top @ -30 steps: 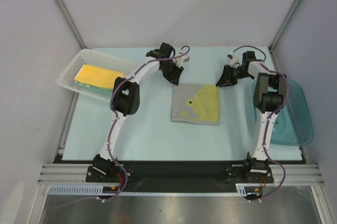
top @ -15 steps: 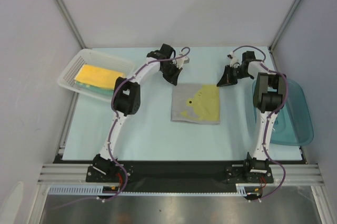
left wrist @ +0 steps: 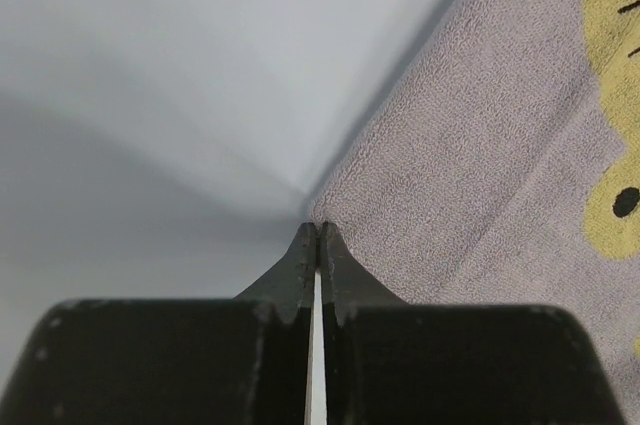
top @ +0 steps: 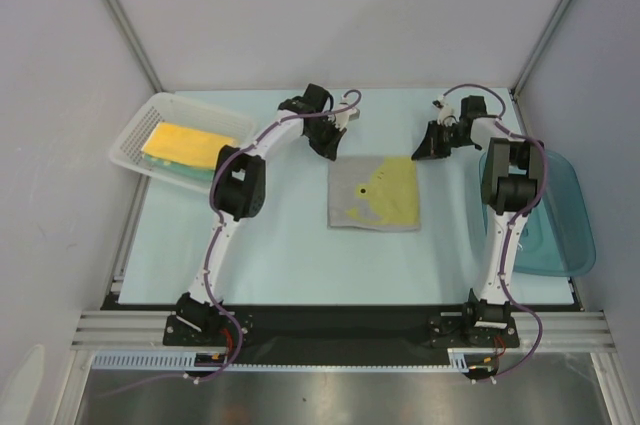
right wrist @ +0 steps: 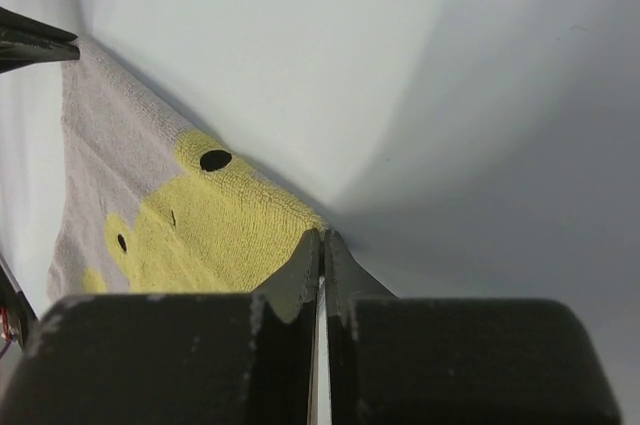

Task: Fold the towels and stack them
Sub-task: Fold the towel

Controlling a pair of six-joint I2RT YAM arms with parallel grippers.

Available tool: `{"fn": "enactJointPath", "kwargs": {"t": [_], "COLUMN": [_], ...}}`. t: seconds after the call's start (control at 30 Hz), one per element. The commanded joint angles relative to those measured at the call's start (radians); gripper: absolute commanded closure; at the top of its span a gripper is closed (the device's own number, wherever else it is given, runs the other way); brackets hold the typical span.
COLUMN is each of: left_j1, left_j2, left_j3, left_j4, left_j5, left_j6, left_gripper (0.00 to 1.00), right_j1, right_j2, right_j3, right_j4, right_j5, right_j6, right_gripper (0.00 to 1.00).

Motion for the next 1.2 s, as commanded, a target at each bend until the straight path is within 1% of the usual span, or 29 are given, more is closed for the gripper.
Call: {"fn": "enactJointPath", "kwargs": {"t": [0.0, 0.1, 0.23, 0.4, 0.6, 0.83, 0.97, 1.07, 1.17], "left_j1": [0.005, 0.005, 0.006, 0.006, 0.006, 0.006, 0.005, 0.002, -0.003], "left_j2": [-0.096, -0.14, -0.206, -0.254, -0.269, -0.336, -0.366, -0.396, -0.424], "left_j3": [-0.015, -0.046, -0.124, -0.158, -0.168, -0.274, -0.302, -0.331, -0.372], "left_j4": [0.056, 0.087, 0.145, 0.191, 0.19, 0.254, 0.277, 0.294, 0.303], "left_j5": [-0.022, -0.056, -0.117, -0.096, -0.105, -0.108, -0.114, -0.106, -0.106], "left_j6": [0.024, 0.022, 0.036, 0.028, 0.047, 0.05, 0.045, 0.047, 0.057], "left_gripper": [1.0, 1.0, 1.0, 1.0, 1.0, 1.0, 1.0, 1.0, 0.99], "right_j1": [-0.008, -0.008, 0.009, 0.028, 0.008, 0.002, 0.005, 0.006, 0.017], "right_j2": [-0.086, -0.119, -0.153, -0.181, -0.214, -0.311, -0.351, -0.398, -0.457], "right_j3": [-0.017, -0.049, -0.107, -0.167, -0.192, -0.296, -0.343, -0.411, -0.501], "right_j4": [0.073, 0.122, 0.24, 0.338, 0.395, 0.469, 0.492, 0.568, 0.647], "right_j5": [0.017, -0.004, -0.035, 0.003, 0.031, 0.036, 0.045, 0.046, 0.065], "right_j6": [0.003, 0.015, 0.066, 0.088, 0.098, 0.088, 0.075, 0.1, 0.083], "right_gripper": [1.0, 1.0, 1.0, 1.0, 1.0, 1.0, 1.0, 1.0, 1.0]}}
